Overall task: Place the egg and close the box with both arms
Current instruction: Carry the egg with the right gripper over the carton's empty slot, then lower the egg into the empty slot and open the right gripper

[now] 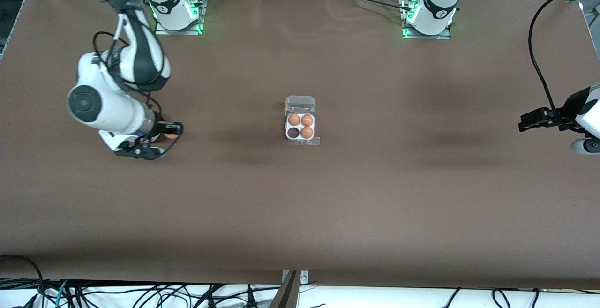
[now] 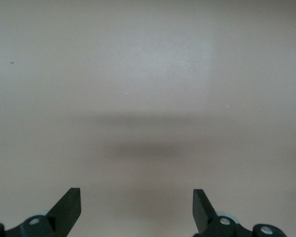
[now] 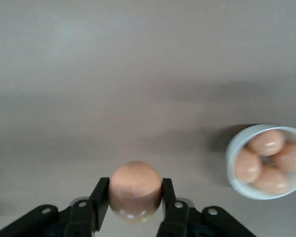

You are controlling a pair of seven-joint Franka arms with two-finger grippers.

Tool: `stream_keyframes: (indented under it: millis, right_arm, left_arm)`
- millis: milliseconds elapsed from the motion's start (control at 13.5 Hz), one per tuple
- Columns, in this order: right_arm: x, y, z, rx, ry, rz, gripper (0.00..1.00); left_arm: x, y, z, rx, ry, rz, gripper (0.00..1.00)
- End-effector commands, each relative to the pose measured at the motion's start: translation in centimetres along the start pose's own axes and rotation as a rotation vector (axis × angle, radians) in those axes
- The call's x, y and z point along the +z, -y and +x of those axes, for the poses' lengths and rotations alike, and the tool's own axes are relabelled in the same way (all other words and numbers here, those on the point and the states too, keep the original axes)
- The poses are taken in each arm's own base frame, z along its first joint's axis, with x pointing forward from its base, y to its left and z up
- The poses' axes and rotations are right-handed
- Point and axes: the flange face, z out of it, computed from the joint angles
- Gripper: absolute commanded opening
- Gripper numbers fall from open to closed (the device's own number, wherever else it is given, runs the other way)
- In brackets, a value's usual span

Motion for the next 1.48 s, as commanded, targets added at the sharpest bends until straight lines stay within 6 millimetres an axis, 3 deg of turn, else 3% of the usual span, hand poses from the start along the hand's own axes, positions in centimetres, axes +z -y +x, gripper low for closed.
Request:
stream_keyframes:
  millis: [0,148,370,444,667,889,1407]
  right_arm:
    - [0.5,7.4,-0.6,0.075,-0.008,-0.017,0.32]
    - [0.8,13.0,-1.5,0.154,-0.033,-0.021,0.32]
    - [4.3,21.4,-4.1,0.260,-0.050,-0.046,0.32]
    - [4.5,24.1,-4.5,0.289,-0.071,-0.035,0.32]
    - [6.0,29.9,-6.2,0.318,-0.104,-0.020,0.32]
    - [7.3,32.4,-7.4,0.304,-0.122,-0.010,0.32]
    - [10.4,33.6,-8.0,0.282,-0.130,-0.010,0.33]
  left_arm:
    - [-0.3,-0.3,0.0,0.003,0.005,-0.011,1.00]
    - [-0.3,-0.4,0.0,0.003,0.005,-0.010,1.00]
    - [-0.2,-0.4,0.1,0.003,0.007,-0.010,1.00]
    - [-0.2,-0.5,0.1,0.004,0.007,-0.009,1.00]
    - [-0.2,-0.5,0.1,0.004,0.007,-0.010,1.00]
    - [-0.2,-0.7,0.1,0.003,0.006,-0.014,1.00]
    - [-0.2,-1.2,0.1,-0.007,0.006,-0.014,1.00]
